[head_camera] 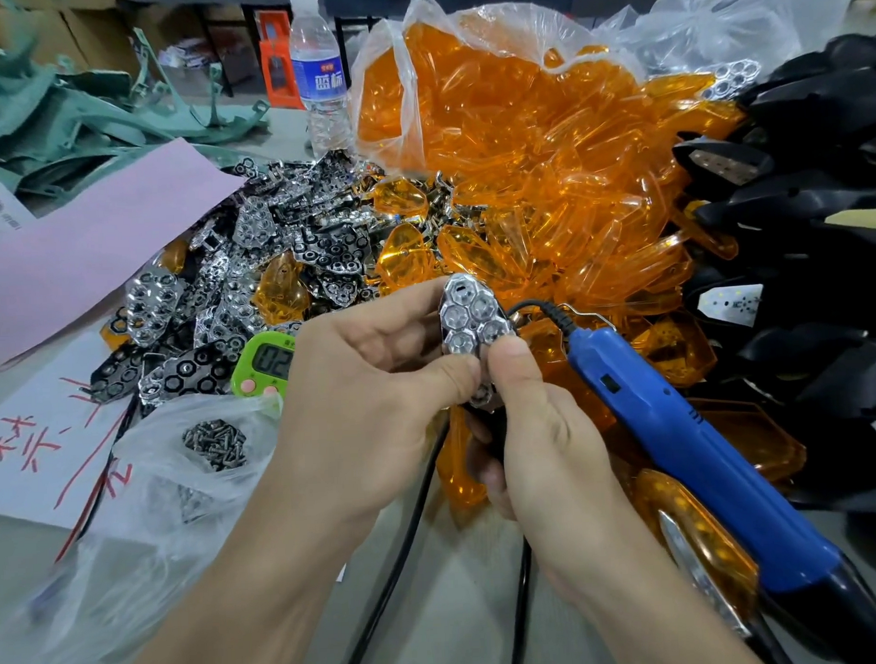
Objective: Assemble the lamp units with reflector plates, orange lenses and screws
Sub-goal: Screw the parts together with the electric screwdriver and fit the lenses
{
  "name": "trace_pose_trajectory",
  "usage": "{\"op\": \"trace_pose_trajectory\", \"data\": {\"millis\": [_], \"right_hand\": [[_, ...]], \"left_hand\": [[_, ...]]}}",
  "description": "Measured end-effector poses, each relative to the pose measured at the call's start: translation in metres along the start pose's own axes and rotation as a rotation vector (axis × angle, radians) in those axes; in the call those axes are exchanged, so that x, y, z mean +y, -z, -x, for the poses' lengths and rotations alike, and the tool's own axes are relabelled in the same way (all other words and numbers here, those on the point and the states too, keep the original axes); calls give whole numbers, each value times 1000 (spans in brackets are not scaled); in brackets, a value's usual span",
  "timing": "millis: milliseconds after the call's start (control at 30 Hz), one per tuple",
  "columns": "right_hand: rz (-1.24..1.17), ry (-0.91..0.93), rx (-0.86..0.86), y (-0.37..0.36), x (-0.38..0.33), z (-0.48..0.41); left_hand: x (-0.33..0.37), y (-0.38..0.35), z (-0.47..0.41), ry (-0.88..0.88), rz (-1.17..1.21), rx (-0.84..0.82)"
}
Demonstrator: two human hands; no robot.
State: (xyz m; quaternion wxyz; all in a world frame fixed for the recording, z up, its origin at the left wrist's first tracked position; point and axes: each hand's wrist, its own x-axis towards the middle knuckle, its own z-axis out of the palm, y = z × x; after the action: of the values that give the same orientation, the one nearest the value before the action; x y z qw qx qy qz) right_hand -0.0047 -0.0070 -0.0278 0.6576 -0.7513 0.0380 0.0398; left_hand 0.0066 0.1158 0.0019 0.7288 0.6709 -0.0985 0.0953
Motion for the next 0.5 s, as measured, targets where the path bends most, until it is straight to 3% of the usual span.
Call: {"op": "trace_pose_trajectory", "data": {"millis": [367,500], "right_hand": [[-32,-63,-60,-1,-2,0],[-11,-94,-88,1,-1,-2]], "left_hand": [[-5,1,-7,29,-9,32],[0,9,-8,-86,-150,8]]}}
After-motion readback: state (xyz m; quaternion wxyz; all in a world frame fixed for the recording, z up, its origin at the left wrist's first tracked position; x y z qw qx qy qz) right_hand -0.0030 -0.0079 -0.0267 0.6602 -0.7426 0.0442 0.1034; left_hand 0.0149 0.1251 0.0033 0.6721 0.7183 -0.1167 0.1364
